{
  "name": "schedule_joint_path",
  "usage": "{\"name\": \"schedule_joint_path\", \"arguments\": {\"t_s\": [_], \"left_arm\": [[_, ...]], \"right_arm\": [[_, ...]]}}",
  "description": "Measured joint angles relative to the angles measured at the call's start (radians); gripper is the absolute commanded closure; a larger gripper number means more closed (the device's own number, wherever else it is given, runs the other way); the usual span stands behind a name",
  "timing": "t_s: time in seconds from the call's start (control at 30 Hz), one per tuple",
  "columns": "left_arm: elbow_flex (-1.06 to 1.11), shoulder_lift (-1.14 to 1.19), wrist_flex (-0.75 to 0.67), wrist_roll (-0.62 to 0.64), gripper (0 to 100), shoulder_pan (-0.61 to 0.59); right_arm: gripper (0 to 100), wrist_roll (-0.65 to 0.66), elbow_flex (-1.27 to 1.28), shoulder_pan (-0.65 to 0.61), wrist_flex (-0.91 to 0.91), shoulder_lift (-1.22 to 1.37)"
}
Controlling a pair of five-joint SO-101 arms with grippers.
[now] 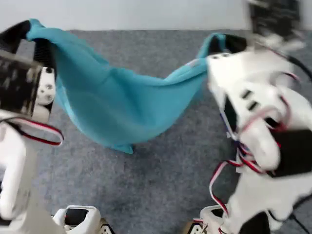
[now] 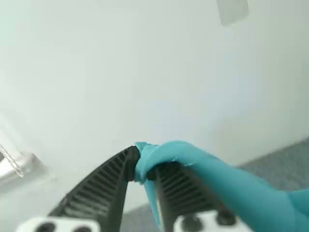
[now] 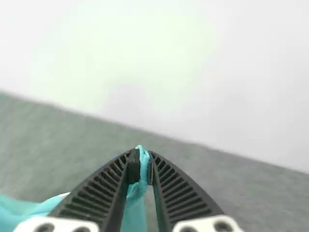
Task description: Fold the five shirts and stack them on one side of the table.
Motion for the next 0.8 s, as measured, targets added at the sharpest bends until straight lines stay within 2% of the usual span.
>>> {"name": "schedule_joint_path", "arguments": {"t_s": [0.1, 0.2, 0.3, 0.43, 0.6, 0.8], "left_arm": [[0.000, -0.032, -0.029, 0.000, 99, -0.014], [-0.014, -0.064, -0.058, 0.002, 99, -0.081], [-0.061, -0.100, -0.069, 0.002, 99, -0.147], [-0.097, -0.107, -0.069, 0.002, 99, -0.173], [0.002, -0.106, -0.075, 0.002, 99, -0.173], [0.213, -0.081, -0.226, 0.002, 99, -0.173]], "right_arm": [[98.9, 0.000, 0.000, 0.091, 0.000, -0.029], [98.9, 0.000, 0.000, 0.181, 0.003, -0.035], [98.9, 0.000, 0.000, 0.215, 0.031, -0.035], [98.9, -0.003, 0.000, 0.212, 0.058, -0.037], [98.9, -0.003, 0.080, 0.160, 0.048, -0.035], [98.9, -0.003, 0.334, 0.094, -0.157, -0.034]]}}
